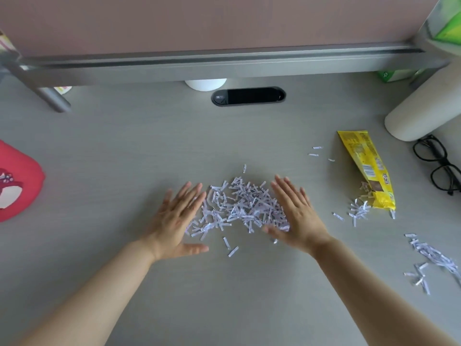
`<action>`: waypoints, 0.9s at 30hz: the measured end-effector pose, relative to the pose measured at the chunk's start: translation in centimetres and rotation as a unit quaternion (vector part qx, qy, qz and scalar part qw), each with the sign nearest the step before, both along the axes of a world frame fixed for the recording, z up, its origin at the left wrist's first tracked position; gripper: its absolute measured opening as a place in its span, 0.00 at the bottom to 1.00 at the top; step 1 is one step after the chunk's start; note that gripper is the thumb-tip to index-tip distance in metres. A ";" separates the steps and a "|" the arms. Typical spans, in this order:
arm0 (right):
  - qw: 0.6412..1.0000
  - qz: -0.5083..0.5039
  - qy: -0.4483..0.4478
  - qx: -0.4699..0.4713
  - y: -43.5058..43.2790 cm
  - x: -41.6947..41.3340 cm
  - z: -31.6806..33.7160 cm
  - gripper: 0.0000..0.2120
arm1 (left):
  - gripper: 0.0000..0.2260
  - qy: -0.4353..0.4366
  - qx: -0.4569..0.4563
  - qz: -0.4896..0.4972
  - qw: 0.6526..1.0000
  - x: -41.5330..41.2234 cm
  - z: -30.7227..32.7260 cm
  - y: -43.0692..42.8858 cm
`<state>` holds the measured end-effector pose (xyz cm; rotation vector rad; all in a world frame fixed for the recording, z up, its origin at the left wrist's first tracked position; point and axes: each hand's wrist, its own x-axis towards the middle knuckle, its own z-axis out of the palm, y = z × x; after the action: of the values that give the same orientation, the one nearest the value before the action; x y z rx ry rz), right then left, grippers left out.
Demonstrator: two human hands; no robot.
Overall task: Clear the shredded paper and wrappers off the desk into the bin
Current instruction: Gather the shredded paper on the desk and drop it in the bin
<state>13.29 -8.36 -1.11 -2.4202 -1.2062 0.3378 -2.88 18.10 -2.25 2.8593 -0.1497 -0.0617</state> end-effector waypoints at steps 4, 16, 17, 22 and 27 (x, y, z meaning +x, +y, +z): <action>0.988 0.025 -0.056 -0.143 -1.1 -1.2 -0.7 0.57 | 0.52 0.059 0.063 0.004 0.996 -0.7 -0.5 -0.5; 0.981 0.127 -0.085 -0.119 6.8 3.7 -0.8 0.59 | 0.52 0.050 0.083 -0.022 0.995 8.5 -0.8 -1.0; 0.983 0.128 -0.084 -0.100 7.0 3.8 -0.9 0.58 | 0.50 0.021 0.063 -0.025 0.997 8.5 -0.8 -1.0; 0.991 0.083 -0.092 0.044 6.5 3.0 -1.6 0.36 | 0.30 -0.088 -0.014 -0.031 0.996 8.0 -1.0 -1.3; 0.982 0.046 -0.138 0.124 6.2 2.0 -2.2 0.21 | 0.16 -0.134 -0.023 -0.008 0.991 7.6 -1.3 -2.0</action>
<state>15.33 -2.12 -3.30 -2.2486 -1.3876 -0.1231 4.76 16.12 -3.52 2.8076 -0.2246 0.3202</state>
